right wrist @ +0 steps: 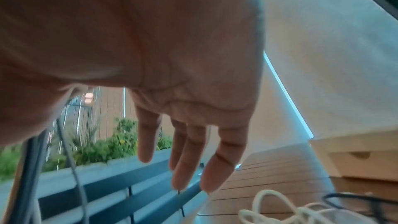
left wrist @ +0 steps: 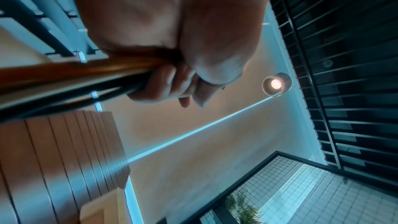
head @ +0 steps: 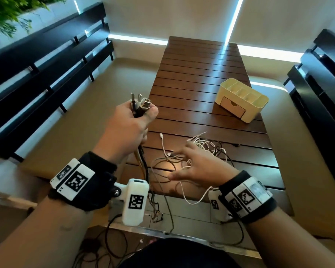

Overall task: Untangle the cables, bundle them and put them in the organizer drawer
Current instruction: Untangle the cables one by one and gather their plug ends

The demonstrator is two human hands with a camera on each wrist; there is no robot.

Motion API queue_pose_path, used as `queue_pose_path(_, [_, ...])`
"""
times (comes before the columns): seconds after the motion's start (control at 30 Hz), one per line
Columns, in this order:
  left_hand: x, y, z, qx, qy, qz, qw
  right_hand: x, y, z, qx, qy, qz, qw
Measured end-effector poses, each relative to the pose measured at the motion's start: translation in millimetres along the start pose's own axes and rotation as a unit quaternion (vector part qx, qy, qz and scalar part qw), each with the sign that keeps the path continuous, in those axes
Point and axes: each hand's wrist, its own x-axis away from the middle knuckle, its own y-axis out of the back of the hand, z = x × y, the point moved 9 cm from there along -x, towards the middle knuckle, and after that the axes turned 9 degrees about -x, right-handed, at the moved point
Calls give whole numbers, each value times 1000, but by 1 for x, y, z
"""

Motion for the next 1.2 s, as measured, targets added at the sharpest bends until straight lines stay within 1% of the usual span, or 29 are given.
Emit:
queue_pose_path(0.07, [9,-10,-5,27,-4,26,999,-3,1,26,-69,60,-6,996])
queue_pose_path(0.13, [15,-20,-13,41,-21,46,998,-6,-7,48,-115,102,19,988])
queue_pose_path(0.2, [19,-23,-20,51,-34,52,997,-8,-20,62,-135,124,50,982])
queue_pose_path(0.27, [20,-20,-21,64,-27,44,997,-11,-33,65,-154,130,70,977])
queue_pose_path(0.33, [19,-16,-16,76,-1,37,996,-10,-43,63,-194,117,89,970])
queue_pose_path(0.37, [18,-16,-11,92,21,38,995,-8,-49,60,-236,89,104,962])
queue_pose_path(0.43, [18,-16,2,141,69,39,987,-2,-60,51,-322,22,146,935])
queue_pose_path(0.47, [18,-16,7,156,88,39,983,1,-63,49,-342,6,158,926])
queue_pose_path(0.53, [19,-19,14,162,104,41,981,2,-64,44,-352,-3,169,921])
queue_pose_path(0.6, [20,-21,17,161,98,44,981,-2,-62,38,-329,4,159,931])
queue_pose_path(0.67, [19,-22,23,164,92,46,981,-12,-55,24,-291,19,129,948])
queue_pose_path(0.7, [19,-22,28,162,92,49,981,-17,-50,15,-270,26,101,957])
queue_pose_path(0.8, [22,-23,43,130,100,60,985,-30,-26,-14,-180,31,-26,983])
queue_pose_path(0.83, [24,-23,47,119,103,62,986,-34,-21,-24,-142,21,-52,988])
queue_pose_path(0.87, [25,-23,51,109,104,62,987,-39,-20,-34,-103,8,-63,993])
queue_pose_path(0.93, [25,-22,58,87,103,60,989,-49,-25,-50,5,-13,-54,998])
queue_pose_path(1.0, [26,-21,61,69,101,59,991,-60,-31,-57,127,-7,-45,991])
queue_pose_path(1.03, [26,-21,63,66,103,58,991,-65,-34,-57,170,0,-40,985])
queue_pose_path(1.13, [27,-22,69,73,113,62,989,-78,-41,-61,230,-1,-26,973])
queue_pose_path(1.2, [26,-21,74,60,110,67,990,-86,-42,-63,226,1,-30,974])
